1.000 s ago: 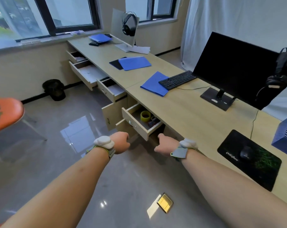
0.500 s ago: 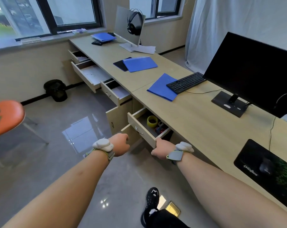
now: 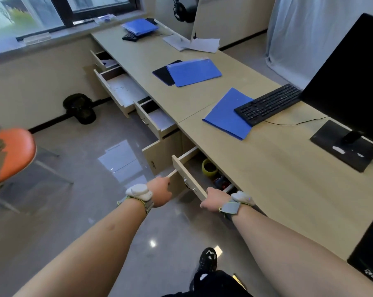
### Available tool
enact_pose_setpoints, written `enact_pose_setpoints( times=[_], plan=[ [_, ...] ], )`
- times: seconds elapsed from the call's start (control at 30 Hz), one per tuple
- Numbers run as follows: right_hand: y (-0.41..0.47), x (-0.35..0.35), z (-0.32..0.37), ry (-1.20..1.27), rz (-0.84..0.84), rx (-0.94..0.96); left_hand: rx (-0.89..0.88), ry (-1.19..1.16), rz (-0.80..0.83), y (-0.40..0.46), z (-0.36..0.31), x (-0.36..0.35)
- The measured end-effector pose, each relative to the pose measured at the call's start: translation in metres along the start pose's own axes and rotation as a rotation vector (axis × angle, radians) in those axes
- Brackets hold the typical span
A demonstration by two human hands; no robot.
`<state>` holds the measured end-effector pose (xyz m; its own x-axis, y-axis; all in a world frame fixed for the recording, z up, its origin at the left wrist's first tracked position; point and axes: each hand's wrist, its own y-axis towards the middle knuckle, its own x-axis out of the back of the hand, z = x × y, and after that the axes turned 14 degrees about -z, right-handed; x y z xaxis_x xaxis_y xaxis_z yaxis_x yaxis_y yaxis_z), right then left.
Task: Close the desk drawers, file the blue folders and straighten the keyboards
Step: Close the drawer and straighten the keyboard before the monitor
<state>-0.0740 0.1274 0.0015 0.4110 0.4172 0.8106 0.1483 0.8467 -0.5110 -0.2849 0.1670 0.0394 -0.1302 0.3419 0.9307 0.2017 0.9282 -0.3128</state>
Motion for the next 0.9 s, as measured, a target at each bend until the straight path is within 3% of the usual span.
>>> enact_pose_setpoints(
  times=[0.4, 0.7, 0.9],
  plan=[
    [0.067, 0.014, 0.016, 0.016, 0.042, -0.122, -0.118, 0.046, 0.095, 0.1, 0.015, 0.002],
    [0.071, -0.021, 0.042, 0.101, 0.008, -0.314, -0.34, 0.134, 0.208, 0.158, 0.044, -0.013],
    [0.074, -0.056, 0.048, 0.162, 0.02, -0.384, -0.357, 0.203, 0.269, 0.178, 0.052, -0.033]
  ],
)
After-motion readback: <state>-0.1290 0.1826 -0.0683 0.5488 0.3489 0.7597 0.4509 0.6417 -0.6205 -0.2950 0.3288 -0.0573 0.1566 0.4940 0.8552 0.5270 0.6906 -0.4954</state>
